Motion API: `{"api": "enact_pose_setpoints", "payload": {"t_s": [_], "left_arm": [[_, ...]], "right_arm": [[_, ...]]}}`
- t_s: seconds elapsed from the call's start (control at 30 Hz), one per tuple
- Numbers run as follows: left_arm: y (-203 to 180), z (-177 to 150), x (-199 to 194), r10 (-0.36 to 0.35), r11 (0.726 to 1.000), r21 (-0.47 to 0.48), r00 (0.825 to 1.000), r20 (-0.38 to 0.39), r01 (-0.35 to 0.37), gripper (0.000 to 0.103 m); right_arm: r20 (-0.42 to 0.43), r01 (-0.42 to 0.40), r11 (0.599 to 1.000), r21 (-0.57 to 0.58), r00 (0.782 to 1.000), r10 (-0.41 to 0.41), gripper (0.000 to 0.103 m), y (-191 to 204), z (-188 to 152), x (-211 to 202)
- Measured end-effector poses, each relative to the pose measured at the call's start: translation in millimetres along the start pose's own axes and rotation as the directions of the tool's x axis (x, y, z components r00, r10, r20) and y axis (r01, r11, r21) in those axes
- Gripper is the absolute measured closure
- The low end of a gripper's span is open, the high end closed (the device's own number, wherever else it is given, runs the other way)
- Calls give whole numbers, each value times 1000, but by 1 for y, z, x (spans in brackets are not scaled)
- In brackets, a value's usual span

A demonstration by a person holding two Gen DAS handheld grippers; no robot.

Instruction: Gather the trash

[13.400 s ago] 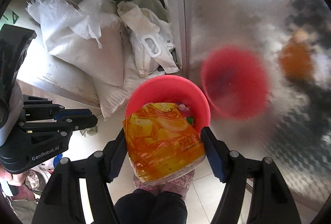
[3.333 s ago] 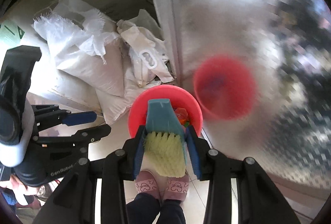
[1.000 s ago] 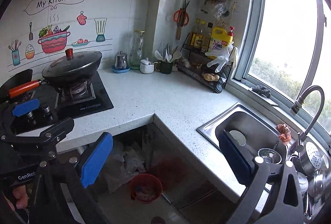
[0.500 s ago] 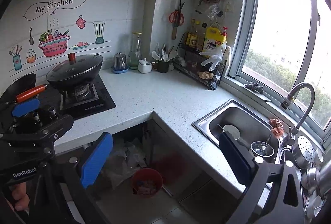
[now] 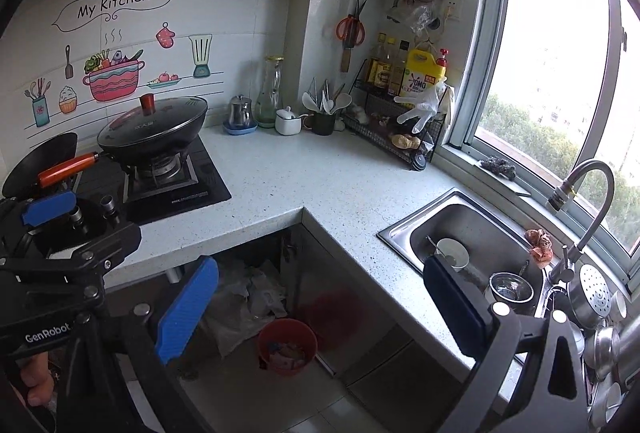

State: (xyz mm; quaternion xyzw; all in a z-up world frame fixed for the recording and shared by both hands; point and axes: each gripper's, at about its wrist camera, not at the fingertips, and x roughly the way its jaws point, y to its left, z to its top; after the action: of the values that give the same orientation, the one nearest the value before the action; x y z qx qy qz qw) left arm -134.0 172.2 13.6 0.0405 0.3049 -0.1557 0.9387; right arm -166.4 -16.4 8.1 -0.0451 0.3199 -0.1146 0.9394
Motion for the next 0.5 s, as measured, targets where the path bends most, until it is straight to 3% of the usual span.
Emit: {"api": "enact_pose_setpoints", "payload": {"t_s": [0.2, 0.5], "left_arm": [[-5, -2, -1, 22, 999, 32, 1000, -8, -22, 13], [-2, 1, 2, 2, 1000, 5, 1000, -24, -2, 13]], "right_arm": [[5, 2, 1000, 7, 1000, -2, 1, -2, 2, -2], [13, 12, 1000, -13, 1000, -12, 1, -4, 4, -5]]}}
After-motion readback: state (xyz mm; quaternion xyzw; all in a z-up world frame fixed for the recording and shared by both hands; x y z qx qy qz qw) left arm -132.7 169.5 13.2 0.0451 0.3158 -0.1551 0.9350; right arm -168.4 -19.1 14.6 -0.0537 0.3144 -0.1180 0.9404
